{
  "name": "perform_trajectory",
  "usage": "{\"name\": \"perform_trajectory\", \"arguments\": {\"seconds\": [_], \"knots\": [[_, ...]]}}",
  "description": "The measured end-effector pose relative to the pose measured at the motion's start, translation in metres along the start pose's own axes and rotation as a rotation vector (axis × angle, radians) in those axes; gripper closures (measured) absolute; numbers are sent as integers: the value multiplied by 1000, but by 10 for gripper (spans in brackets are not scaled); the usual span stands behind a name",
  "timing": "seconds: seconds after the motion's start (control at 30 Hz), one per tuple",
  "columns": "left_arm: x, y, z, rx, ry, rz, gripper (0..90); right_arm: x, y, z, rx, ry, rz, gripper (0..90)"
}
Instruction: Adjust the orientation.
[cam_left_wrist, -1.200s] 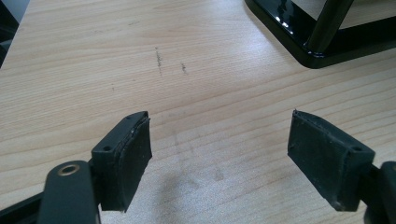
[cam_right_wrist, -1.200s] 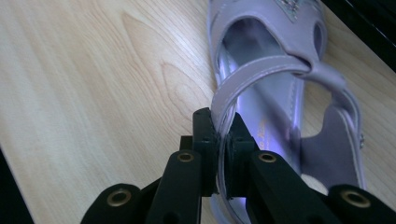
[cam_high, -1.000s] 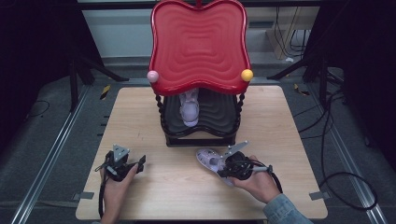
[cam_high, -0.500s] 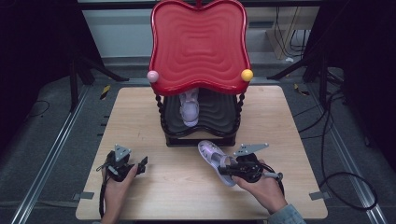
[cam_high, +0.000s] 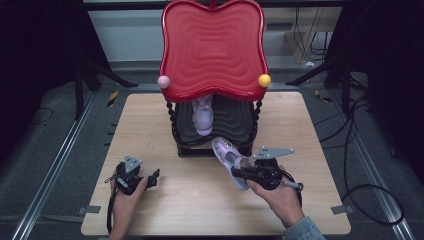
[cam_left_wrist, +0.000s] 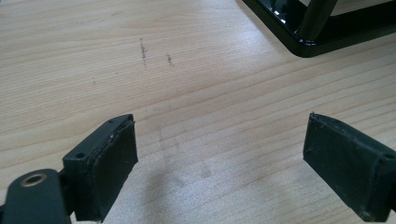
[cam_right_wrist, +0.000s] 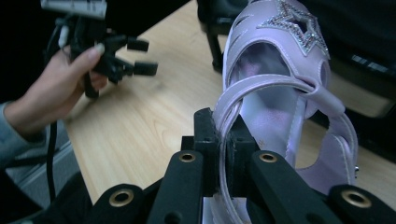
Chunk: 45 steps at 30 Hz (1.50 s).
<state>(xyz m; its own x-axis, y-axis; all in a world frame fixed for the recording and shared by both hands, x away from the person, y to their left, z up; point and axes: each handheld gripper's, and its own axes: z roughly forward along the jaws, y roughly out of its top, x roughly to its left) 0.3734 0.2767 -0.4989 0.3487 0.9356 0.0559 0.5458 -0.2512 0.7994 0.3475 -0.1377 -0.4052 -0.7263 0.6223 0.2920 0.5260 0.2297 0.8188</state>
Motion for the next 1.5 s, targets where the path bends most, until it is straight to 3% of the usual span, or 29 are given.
{"name": "perform_trajectory", "arguments": {"seconds": [0.17, 0.43, 0.7, 0.93, 1.23, 1.5], "knots": [[-1, 0, 0, 4, 1, 7, 90, -1, 9, -3, -67, -28, 22, 863], [-2, 0, 1, 5, -3, 12, 88, 2, 23, -5, -132, -87, 22, 863], [-2, 0, 1, 4, -8, 11, 87, 4, 38, 11, -202, -166, 7, 863], [-3, 0, 2, 11, -13, 17, 88, 0, 48, 28, -270, -225, 29, 862], [-4, -1, 3, 14, -18, 20, 88, -3, 55, 41, -308, -283, 24, 862], [-4, 0, 3, 18, -18, 24, 88, -2, 57, 46, -327, -299, 23, 862]]}}
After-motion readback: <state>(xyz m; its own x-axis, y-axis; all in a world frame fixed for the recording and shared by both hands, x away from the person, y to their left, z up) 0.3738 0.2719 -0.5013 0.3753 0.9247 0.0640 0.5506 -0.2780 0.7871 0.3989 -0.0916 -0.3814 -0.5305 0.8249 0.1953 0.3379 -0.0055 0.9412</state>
